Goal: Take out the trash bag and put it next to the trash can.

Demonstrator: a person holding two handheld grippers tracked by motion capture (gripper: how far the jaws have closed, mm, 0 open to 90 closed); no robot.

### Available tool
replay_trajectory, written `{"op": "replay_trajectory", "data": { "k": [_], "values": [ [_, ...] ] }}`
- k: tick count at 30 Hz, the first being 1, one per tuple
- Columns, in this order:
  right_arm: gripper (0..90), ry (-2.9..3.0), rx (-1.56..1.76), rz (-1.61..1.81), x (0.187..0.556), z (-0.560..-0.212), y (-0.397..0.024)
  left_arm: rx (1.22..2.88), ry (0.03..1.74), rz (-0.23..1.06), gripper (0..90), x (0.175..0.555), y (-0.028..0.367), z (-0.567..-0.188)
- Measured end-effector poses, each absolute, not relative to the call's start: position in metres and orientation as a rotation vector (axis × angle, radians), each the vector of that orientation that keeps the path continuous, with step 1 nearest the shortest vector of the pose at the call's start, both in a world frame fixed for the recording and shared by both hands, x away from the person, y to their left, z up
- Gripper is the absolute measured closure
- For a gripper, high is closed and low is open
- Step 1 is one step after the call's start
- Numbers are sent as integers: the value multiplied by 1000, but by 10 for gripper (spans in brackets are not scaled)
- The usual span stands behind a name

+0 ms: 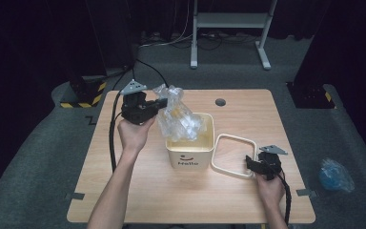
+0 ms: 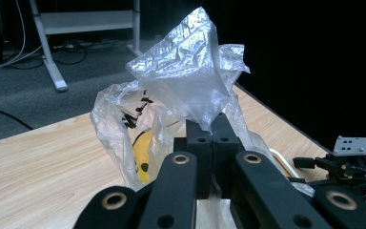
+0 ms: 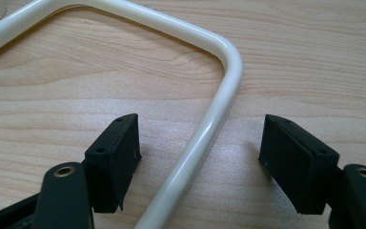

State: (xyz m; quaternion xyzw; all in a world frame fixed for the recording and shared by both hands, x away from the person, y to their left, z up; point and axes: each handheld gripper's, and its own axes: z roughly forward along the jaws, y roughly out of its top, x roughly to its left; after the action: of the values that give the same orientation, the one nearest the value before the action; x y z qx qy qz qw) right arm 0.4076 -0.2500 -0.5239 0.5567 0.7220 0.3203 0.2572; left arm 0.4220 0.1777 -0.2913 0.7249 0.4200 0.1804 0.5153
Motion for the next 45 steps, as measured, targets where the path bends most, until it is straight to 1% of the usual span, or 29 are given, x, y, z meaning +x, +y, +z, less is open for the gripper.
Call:
{"op": "replay_trajectory", "data": {
  "k": [16,25,45],
  "values": [
    [295,1959,1513,869,407,-524,-250,1704,1015,437,894,417,190,-285],
    [295,1959,1512,869,407,-524,-250,1661,1034,430,894,414,204,-285],
    [295,1958,1510,869,408,-524,-250,1612,1056,472,894,403,227,-281]
  ]
}}
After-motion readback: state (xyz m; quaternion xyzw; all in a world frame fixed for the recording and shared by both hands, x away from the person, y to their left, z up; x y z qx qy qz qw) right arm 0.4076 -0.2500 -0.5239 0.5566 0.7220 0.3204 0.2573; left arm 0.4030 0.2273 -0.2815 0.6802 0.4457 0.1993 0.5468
